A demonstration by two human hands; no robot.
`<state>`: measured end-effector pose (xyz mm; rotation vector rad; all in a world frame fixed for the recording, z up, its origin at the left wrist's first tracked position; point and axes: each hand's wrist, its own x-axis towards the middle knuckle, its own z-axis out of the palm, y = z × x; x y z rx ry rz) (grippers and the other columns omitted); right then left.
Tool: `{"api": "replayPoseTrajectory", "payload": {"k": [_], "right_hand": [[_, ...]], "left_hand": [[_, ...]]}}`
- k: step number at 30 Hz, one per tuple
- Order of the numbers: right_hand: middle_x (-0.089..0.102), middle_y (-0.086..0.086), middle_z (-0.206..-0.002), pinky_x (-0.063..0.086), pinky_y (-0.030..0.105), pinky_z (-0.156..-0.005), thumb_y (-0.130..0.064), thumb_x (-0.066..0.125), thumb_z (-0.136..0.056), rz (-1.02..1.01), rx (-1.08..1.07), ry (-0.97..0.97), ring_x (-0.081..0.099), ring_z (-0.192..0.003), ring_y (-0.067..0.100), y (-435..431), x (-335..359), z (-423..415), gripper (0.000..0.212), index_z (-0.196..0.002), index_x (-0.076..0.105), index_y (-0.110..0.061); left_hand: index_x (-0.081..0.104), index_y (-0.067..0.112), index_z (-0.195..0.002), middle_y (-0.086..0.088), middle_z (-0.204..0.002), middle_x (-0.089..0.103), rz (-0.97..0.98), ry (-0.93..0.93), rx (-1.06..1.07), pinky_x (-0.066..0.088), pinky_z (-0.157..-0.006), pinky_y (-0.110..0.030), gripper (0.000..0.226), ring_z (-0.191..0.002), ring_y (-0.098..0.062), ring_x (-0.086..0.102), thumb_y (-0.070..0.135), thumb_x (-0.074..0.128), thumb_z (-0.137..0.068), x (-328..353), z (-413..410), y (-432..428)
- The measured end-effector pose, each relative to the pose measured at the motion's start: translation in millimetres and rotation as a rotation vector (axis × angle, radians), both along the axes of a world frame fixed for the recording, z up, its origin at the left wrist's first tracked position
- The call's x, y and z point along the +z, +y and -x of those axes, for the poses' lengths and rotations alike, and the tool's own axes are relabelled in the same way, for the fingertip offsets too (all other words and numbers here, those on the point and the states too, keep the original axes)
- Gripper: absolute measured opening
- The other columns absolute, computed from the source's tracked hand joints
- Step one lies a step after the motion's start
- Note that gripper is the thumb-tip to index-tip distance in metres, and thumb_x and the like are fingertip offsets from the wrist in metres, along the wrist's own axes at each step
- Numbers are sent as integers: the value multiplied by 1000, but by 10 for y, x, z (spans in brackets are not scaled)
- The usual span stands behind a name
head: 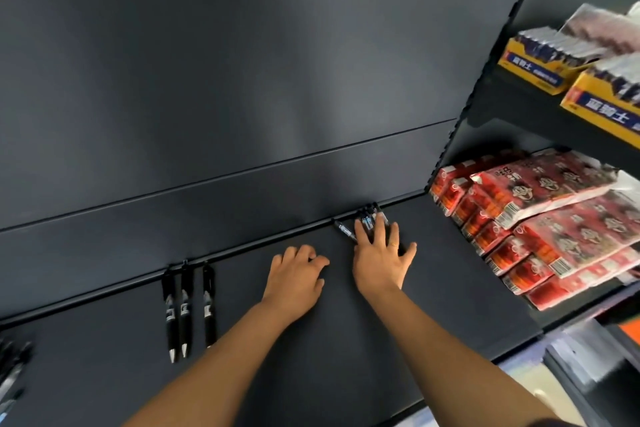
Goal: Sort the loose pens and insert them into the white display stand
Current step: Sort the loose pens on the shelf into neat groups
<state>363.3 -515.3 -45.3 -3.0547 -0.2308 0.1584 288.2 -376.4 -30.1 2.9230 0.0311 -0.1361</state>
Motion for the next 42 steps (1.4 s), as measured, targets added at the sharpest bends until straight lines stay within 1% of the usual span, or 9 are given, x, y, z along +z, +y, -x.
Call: {"api": "replayPoseTrajectory", "payload": {"k": [4,9,13,18,21,24,28,37,42], "right_hand": [[-10,6,-159,5,65,-110,-20,35,-99,-63,-52,71,-6,-146,34,-70,33,-65,62,-150,4,-35],[-2,10,-160,8,49,-118,-5,39,-95,-167,32,66,-4,-147,27,-139,86,-167,66,-152,9,-21],[0,10,-160,4,50,-117,-8,43,-95,-130,85,55,-6,-147,27,-134,76,-152,68,-152,5,-15],[-4,7,-160,3,52,-117,-18,34,-100,-68,126,94,-5,-147,27,-119,119,-118,64,-151,-3,-10],[7,8,-159,7,49,-118,-21,36,-99,-101,161,23,2,-147,26,-82,188,-79,59,-151,10,-9],[26,9,-153,17,43,-117,-24,39,-98,-152,240,-45,19,-143,27,35,276,17,50,-146,28,-13],[48,5,-130,37,37,-98,-27,40,-97,-214,370,-127,42,-123,26,332,403,219,36,-132,47,-17],[59,5,-117,39,36,-87,-30,40,-98,-239,639,-133,49,-113,26,1269,574,1065,30,-117,58,-15],[61,6,-111,41,36,-83,-32,41,-98,-233,740,-105,52,-107,27,1888,638,1758,29,-112,60,-16]], "left_hand": [[41,33,-135,6,-135,38,11,8,-20,26,-100,-35,41,-123,-20,34,35,45,-94,-4,-90,-109],[40,33,-135,6,-134,38,22,10,-28,26,-99,-34,42,-123,-19,34,34,45,-93,-21,-167,-212],[39,34,-136,6,-134,38,42,24,-50,26,-100,-35,43,-123,-19,33,35,46,-93,-18,-202,-299],[39,34,-135,7,-135,38,44,32,-39,26,-100,-34,43,-124,-18,33,35,46,-93,26,-161,-268],[39,34,-136,7,-135,39,39,34,-2,26,-101,-34,43,-124,-18,33,35,45,-94,83,-74,-155],[41,33,-135,6,-134,41,36,26,49,28,-100,-35,42,-124,-19,35,35,46,-94,147,41,-14],[44,32,-132,6,-130,47,17,-18,122,32,-95,-34,38,-121,-19,40,34,45,-94,238,251,209],[50,23,-109,3,-107,58,-6,-174,312,32,-75,-31,18,-102,-19,52,29,44,-93,434,1214,1015],[49,22,-101,3,-104,61,-27,-201,374,35,-74,-32,13,-98,-20,55,30,46,-92,500,1977,1589]]}}
